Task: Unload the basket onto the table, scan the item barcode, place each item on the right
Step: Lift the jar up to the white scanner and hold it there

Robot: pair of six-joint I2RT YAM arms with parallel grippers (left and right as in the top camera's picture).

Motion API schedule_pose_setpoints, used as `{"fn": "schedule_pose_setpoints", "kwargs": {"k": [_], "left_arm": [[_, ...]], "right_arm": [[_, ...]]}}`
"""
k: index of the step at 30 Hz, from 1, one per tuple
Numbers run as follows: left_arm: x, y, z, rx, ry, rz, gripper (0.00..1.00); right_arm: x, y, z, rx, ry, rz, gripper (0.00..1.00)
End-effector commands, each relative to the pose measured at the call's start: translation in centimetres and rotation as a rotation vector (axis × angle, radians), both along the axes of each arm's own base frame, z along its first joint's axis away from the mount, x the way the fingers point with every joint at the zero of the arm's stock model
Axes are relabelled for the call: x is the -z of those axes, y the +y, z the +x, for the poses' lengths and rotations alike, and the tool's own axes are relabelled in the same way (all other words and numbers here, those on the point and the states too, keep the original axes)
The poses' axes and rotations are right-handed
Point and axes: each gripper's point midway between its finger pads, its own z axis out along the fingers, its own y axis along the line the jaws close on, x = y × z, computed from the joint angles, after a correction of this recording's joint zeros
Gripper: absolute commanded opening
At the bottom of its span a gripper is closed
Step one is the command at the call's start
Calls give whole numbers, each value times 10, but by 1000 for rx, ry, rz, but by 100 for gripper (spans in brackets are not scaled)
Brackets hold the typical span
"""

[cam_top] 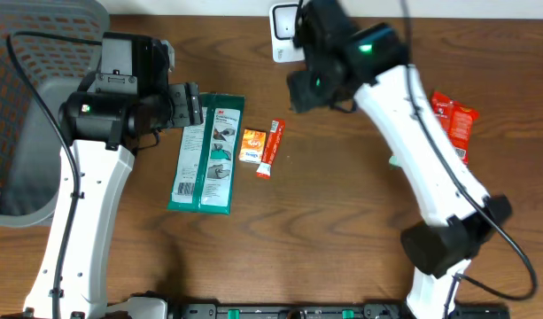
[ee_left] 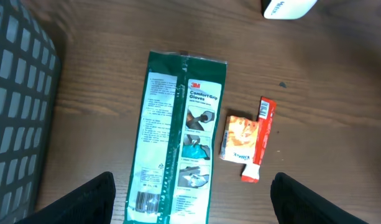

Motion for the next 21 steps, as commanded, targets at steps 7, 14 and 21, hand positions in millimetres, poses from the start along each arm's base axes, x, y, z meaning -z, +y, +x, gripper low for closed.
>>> {"fn": "schedule_pose_setpoints", "kwargs": {"k": [7, 14, 21], "left_arm": [[-4, 3, 1, -14, -9, 4, 80], [-4, 3, 1, -14, -9, 4, 80], [-4, 3, 1, -14, -9, 4, 80]], "right_arm": [[-19, 5, 74, 69, -276, -9, 50], [17, 19, 140, 112, -390, -3, 50], [65, 27, 215, 118, -597, -100, 45]]}}
